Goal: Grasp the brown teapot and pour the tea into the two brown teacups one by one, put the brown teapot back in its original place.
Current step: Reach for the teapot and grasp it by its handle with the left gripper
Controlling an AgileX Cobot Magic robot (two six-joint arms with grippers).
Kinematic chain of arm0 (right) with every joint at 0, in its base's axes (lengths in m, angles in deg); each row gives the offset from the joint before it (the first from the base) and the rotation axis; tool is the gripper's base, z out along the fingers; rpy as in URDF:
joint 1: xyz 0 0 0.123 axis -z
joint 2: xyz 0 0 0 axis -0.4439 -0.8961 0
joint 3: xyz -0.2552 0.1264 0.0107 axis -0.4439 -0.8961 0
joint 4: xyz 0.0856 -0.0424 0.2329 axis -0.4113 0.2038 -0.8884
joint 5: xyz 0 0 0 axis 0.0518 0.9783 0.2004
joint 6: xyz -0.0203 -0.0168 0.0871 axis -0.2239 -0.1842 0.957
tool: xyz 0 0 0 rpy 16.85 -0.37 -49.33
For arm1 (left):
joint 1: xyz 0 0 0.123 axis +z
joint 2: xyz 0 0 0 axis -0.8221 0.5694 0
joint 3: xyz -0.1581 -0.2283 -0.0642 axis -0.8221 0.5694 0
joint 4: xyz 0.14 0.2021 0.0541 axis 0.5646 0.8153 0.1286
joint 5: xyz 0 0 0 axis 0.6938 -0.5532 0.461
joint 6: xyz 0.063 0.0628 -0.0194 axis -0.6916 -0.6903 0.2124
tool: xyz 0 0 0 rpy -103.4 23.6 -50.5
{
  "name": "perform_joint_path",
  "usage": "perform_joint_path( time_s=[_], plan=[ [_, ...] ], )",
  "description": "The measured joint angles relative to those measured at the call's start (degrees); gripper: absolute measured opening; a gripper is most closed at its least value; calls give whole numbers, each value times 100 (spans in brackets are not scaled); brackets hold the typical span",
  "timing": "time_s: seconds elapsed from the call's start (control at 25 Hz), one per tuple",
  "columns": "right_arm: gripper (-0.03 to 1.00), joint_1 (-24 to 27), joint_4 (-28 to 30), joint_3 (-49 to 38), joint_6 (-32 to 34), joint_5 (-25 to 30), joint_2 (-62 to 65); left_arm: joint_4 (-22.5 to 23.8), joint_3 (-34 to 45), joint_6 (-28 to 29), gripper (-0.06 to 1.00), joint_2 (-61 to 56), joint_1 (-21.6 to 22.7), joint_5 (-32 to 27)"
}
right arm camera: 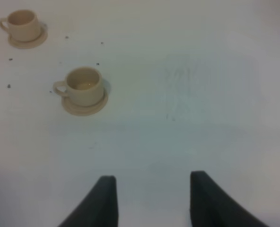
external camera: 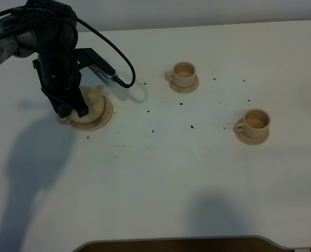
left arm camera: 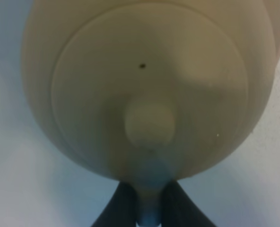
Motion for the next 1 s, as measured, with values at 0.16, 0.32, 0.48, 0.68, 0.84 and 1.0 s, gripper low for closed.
perform_joint_path(
  time_s=[0.16, 0.32, 0.48, 0.68, 0.84, 1.0],
  plan=[
    [38, 0, 0, 0, 0, 0, 0, -5, 0, 5, 12, 0, 0, 0],
    [38, 0, 0, 0, 0, 0, 0, -5, 0, -13, 12, 0, 0, 0],
    [38, 0, 0, 0, 0, 0, 0, -18, 0, -74, 12, 0, 0, 0],
    [38, 0, 0, 0, 0, 0, 0, -24, 0, -118, 12, -7, 0, 0],
    [38, 0, 0, 0, 0, 0, 0, -70, 0, -118, 12, -58, 0, 11],
    [38, 0, 0, 0, 0, 0, 0, -153, 0, -124, 12, -113, 0, 33]
  ],
)
